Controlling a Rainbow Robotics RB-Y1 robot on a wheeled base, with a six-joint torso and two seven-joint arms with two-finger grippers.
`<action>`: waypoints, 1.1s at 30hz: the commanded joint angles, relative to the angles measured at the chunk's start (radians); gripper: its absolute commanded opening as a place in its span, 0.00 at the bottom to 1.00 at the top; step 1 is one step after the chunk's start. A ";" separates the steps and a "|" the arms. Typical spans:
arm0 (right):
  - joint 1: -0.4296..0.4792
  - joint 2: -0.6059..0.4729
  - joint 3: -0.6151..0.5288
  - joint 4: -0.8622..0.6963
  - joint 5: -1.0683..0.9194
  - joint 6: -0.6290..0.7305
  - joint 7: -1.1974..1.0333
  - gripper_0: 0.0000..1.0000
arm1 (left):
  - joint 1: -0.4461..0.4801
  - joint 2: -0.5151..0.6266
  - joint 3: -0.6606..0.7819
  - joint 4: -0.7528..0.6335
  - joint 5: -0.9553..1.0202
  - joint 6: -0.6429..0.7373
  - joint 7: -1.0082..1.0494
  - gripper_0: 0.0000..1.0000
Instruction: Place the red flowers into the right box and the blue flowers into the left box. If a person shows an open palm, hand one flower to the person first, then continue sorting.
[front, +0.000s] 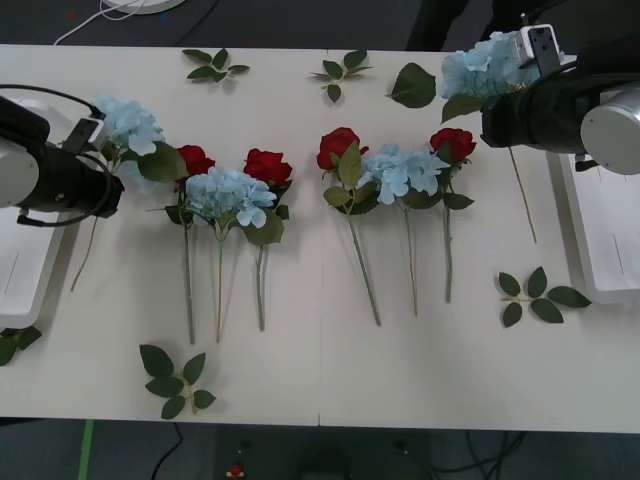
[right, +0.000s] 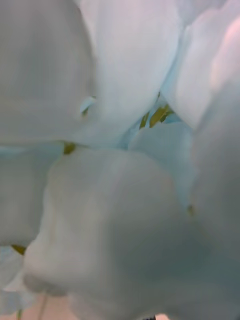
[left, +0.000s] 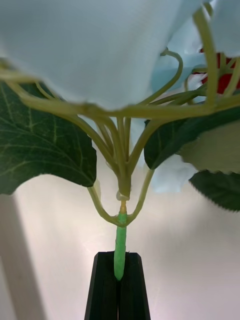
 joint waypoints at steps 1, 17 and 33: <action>0.082 0.014 -0.142 -0.106 -0.142 -0.021 0.135 0.00 | -0.039 0.072 0.217 0.005 0.018 0.168 -0.008 0.00; 0.206 0.080 -0.333 -0.244 -0.865 -0.019 0.509 0.00 | -0.037 0.242 0.504 0.246 0.069 0.559 -0.381 0.00; 0.203 0.176 -0.266 -0.295 -1.063 -0.007 1.003 0.00 | -0.028 0.053 0.540 0.922 0.360 0.411 -1.042 0.00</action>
